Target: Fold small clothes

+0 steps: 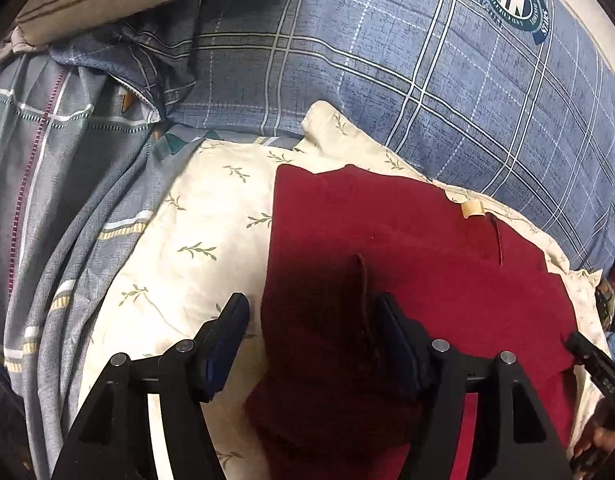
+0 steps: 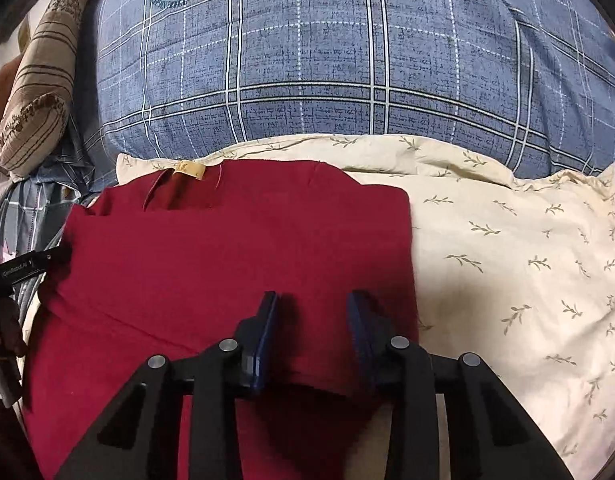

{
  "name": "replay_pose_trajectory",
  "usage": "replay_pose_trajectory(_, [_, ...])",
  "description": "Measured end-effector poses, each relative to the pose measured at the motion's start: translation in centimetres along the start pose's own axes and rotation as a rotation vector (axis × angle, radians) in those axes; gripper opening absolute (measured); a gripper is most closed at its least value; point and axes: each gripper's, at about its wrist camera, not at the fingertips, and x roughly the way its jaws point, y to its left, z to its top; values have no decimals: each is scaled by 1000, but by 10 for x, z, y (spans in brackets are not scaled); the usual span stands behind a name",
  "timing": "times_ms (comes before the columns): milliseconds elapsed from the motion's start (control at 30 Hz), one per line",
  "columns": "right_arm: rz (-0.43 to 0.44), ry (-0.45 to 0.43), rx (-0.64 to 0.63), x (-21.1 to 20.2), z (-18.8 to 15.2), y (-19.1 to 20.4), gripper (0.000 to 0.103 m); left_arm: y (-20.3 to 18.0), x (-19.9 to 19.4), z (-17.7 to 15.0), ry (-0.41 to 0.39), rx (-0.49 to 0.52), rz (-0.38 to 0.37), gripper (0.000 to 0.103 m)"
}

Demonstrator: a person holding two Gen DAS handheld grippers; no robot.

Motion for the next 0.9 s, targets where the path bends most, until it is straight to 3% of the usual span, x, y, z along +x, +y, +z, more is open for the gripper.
replay_pose_trajectory(200, [82, -32, -25, -26, -6, 12, 48, -4, -3, -4, -10, 19, 31, 66])
replay_pose_trajectory(333, [40, 32, -48, -2, -12, 14, 48, -5, -5, -5, -11, 23, 30, 66])
replay_pose_trajectory(467, [24, 12, -59, -15, -10, 20, 48, -3, -7, -4, -12, 23, 29, 66])
replay_pose_trajectory(567, [58, -14, -54, -26, -11, 20, 51, -3, -8, -5, -16, 26, 32, 66])
replay_pose_trajectory(700, [16, 30, -46, -4, -17, 15, 56, -3, -13, -10, -27, 32, 36, 66])
replay_pose_trajectory(900, [38, 24, -13, -34, -22, 17, 60, 3, -34, -27, -40, 39, 25, 66])
